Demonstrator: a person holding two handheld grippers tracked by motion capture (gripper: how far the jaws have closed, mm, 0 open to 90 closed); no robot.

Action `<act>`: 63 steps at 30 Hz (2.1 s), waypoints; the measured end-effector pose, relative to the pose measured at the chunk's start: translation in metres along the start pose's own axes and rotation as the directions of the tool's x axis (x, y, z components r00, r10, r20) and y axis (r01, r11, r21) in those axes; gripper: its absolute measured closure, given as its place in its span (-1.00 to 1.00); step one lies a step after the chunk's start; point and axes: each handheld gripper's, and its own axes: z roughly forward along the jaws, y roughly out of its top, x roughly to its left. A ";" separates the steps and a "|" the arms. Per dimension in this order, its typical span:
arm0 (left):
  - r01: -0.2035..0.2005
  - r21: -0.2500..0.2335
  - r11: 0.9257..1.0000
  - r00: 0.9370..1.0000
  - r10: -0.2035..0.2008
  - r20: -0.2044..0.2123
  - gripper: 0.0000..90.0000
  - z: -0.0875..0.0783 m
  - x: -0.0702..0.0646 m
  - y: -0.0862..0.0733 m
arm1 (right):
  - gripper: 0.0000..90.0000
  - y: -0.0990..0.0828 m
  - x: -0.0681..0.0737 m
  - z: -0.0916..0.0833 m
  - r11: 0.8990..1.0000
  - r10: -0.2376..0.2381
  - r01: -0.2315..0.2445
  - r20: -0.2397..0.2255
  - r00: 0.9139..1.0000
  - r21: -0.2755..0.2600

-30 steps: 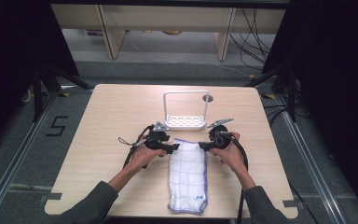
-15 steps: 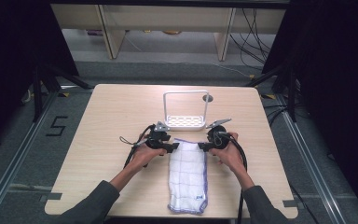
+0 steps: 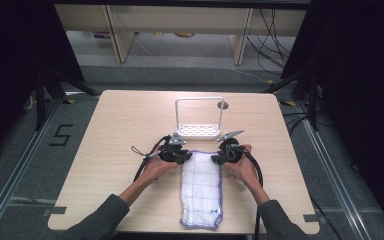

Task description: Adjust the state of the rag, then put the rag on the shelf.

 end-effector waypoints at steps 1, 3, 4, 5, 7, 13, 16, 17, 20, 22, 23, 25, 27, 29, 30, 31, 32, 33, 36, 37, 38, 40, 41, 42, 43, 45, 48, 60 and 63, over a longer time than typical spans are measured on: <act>-0.001 0.000 1.000 1.000 0.001 0.002 0.77 0.000 0.000 0.000 | 0.65 0.000 0.000 0.000 1.000 -0.001 0.001 -0.010 1.000 -0.001; -0.005 0.000 1.000 1.000 0.005 -0.003 0.82 -0.001 0.000 0.000 | 0.75 0.000 0.001 -0.001 1.000 -0.010 0.010 -0.023 1.000 -0.002; -0.009 -0.002 1.000 1.000 0.009 0.001 0.83 -0.002 0.000 0.000 | 0.78 0.000 0.002 0.000 1.000 -0.012 0.012 -0.032 0.999 -0.001; -0.013 -0.004 1.000 1.000 0.013 -0.003 0.84 -0.003 0.000 0.001 | 0.80 0.000 0.002 -0.001 1.000 -0.028 0.027 -0.025 0.999 -0.006; -0.019 -0.006 1.000 1.000 0.019 -0.009 0.84 -0.006 0.000 0.001 | 0.81 0.000 0.003 -0.002 0.999 -0.032 0.032 -0.031 0.999 -0.011; -0.023 -0.024 0.999 1.000 0.023 -0.008 0.85 -0.012 0.000 0.005 | 0.82 0.004 0.005 -0.011 0.998 -0.020 0.018 -0.043 0.999 -0.054; -0.029 -0.031 0.999 1.000 0.029 -0.002 0.85 -0.018 -0.001 0.007 | 0.82 0.006 0.006 -0.018 0.998 -0.029 0.026 -0.048 0.998 -0.057; -0.029 -0.033 0.999 1.000 0.029 -0.001 0.85 -0.020 -0.001 0.007 | 0.82 0.006 0.006 -0.019 0.997 -0.042 0.039 -0.046 0.998 -0.066; -0.026 -0.056 0.998 1.000 0.026 0.005 0.85 -0.030 -0.003 0.010 | 0.82 0.007 0.009 -0.024 0.996 -0.042 0.038 -0.049 0.998 -0.079; -0.030 -0.067 0.997 1.000 0.031 0.006 0.85 -0.037 -0.004 0.011 | 0.82 0.008 0.012 -0.028 0.995 -0.042 0.038 -0.051 0.998 -0.089; -0.028 -0.075 0.997 1.000 0.029 0.011 0.85 -0.040 -0.004 0.012 | 0.82 0.008 0.013 -0.030 0.995 -0.052 0.047 -0.049 0.997 -0.090; -0.043 -0.075 0.996 0.999 0.044 0.015 0.84 -0.046 -0.005 0.015 | 0.82 0.009 0.017 -0.034 0.992 -0.059 0.054 -0.047 0.997 -0.111; -0.041 -0.091 0.995 0.999 0.043 0.014 0.84 -0.051 -0.008 0.017 | 0.82 0.010 0.019 -0.039 0.991 -0.076 0.070 -0.050 0.996 -0.113; -0.035 -0.112 0.993 0.999 0.038 0.020 0.84 -0.055 -0.010 0.019 | 0.82 0.011 0.020 -0.041 0.987 -0.093 0.086 -0.044 0.995 -0.137; -0.050 -0.105 0.993 0.999 0.052 0.016 0.84 -0.057 -0.010 0.020 | 0.82 0.011 0.022 -0.046 0.992 -0.057 0.051 -0.056 0.997 -0.113; -0.045 -0.116 0.992 0.999 0.048 0.022 0.84 -0.058 -0.011 0.021 | 0.82 0.012 0.021 -0.048 0.991 -0.071 0.064 -0.049 0.996 -0.119; -0.042 -0.116 0.992 0.999 0.045 0.023 0.84 -0.060 -0.011 0.022 | 0.83 0.013 0.021 -0.050 0.989 -0.077 0.070 -0.047 0.996 -0.133; -0.033 -0.125 0.992 0.999 0.036 0.021 0.84 -0.060 -0.012 0.023 | 0.83 0.013 0.022 -0.055 0.990 -0.058 0.050 -0.054 0.997 -0.130; -0.028 -0.142 0.990 0.999 0.031 0.021 0.84 -0.065 -0.015 0.028 | 0.83 0.015 0.024 -0.061 0.988 -0.062 0.053 -0.060 0.996 -0.145; -0.030 -0.146 0.989 0.999 0.034 0.025 0.84 -0.067 -0.015 0.030 | 0.83 0.015 0.024 -0.063 0.986 -0.067 0.058 -0.050 0.996 -0.159; -0.033 -0.154 0.988 0.999 0.037 0.024 0.84 -0.071 -0.016 0.032 | 0.83 0.016 0.024 -0.066 0.985 -0.069 0.060 -0.054 0.996 -0.161; -0.032 -0.174 0.984 0.999 0.038 0.029 0.84 -0.077 -0.019 0.035 | 0.83 0.018 0.025 -0.071 0.978 -0.079 0.068 -0.054 0.995 -0.195; -0.040 -0.170 0.985 0.999 0.045 0.029 0.84 -0.080 -0.020 0.036 | 0.83 0.019 0.026 -0.076 0.980 -0.089 0.077 -0.062 0.994 -0.184; -0.044 -0.172 0.984 0.998 0.049 0.026 0.84 -0.084 -0.022 0.039 | 0.83 0.021 0.026 -0.078 0.976 -0.095 0.080 -0.069 0.993 -0.201; -0.058 -0.181 0.982 0.997 0.065 0.032 0.84 -0.088 -0.024 0.041 | 0.83 0.023 0.027 -0.084 0.976 -0.099 0.083 -0.067 0.993 -0.201; -0.077 -0.181 0.981 0.996 0.081 0.019 0.84 -0.095 -0.027 0.046 | 0.83 0.027 0.030 -0.093 0.967 -0.126 0.107 -0.066 0.990 -0.231; -0.080 -0.198 0.977 0.996 0.087 0.025 0.84 -0.108 -0.031 0.057 | 0.83 0.032 0.035 -0.107 0.958 -0.131 0.112 -0.054 0.990 -0.265; -0.125 -0.197 0.972 0.992 0.122 -0.025 0.85 -0.151 -0.028 0.110 | 0.84 0.066 0.045 -0.150 0.931 -0.176 0.157 -0.028 0.984 -0.331; -0.126 -0.206 0.970 0.992 0.122 -0.035 0.85 -0.158 -0.023 0.123 | 0.84 0.079 0.043 -0.157 0.925 -0.168 0.152 -0.017 0.986 -0.347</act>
